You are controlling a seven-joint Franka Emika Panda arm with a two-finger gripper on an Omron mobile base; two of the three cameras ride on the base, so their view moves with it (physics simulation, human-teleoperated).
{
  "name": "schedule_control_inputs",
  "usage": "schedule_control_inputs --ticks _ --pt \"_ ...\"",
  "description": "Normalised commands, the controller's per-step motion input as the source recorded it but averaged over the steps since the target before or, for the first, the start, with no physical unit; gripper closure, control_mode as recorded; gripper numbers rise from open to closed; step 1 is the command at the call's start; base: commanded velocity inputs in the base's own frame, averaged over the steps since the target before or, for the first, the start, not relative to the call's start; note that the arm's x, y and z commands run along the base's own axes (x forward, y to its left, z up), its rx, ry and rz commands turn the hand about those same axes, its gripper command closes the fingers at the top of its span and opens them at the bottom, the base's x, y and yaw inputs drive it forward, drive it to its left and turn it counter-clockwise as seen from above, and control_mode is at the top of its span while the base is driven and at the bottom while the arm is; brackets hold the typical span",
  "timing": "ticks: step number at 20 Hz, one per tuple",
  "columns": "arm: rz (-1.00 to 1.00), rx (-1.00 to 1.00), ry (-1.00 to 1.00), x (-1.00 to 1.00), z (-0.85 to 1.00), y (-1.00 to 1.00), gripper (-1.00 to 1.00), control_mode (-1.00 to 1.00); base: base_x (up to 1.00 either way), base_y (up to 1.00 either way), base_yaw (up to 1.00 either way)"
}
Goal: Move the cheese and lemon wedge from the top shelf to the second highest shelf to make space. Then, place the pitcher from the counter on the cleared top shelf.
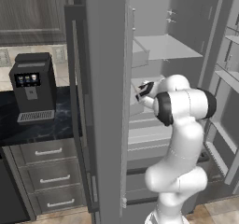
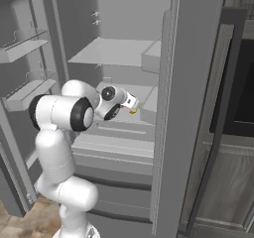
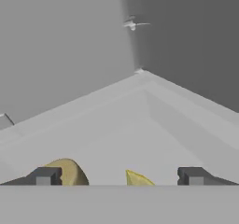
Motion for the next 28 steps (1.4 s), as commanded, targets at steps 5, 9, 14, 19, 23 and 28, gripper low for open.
schedule_control_inputs --ticks 5,9,14,19,23,28 --pt "0.05 -0.04 0.00 -0.65 0.50 -0.04 -1.00 -1.00 0.00 0.00 0.00" --pt "0.08 -0.02 0.00 -0.62 0.45 -0.08 -1.00 -1.00 0.00 0.00 0.00" --pt "0.16 0.00 0.07 -0.65 0.34 0.00 -1.00 -1.00 0.00 0.00 0.00" --pt "0.22 -0.01 0.10 -0.86 0.04 0.00 -1.00 -1.00 0.00 0.00 0.00" --pt "0.23 0.00 0.00 -0.87 -0.12 0.00 -1.00 -1.00 0.00 0.00 0.00" --pt "0.20 -0.01 0.00 -0.90 0.01 0.04 -1.00 -1.00 0.00 0.00 0.00"
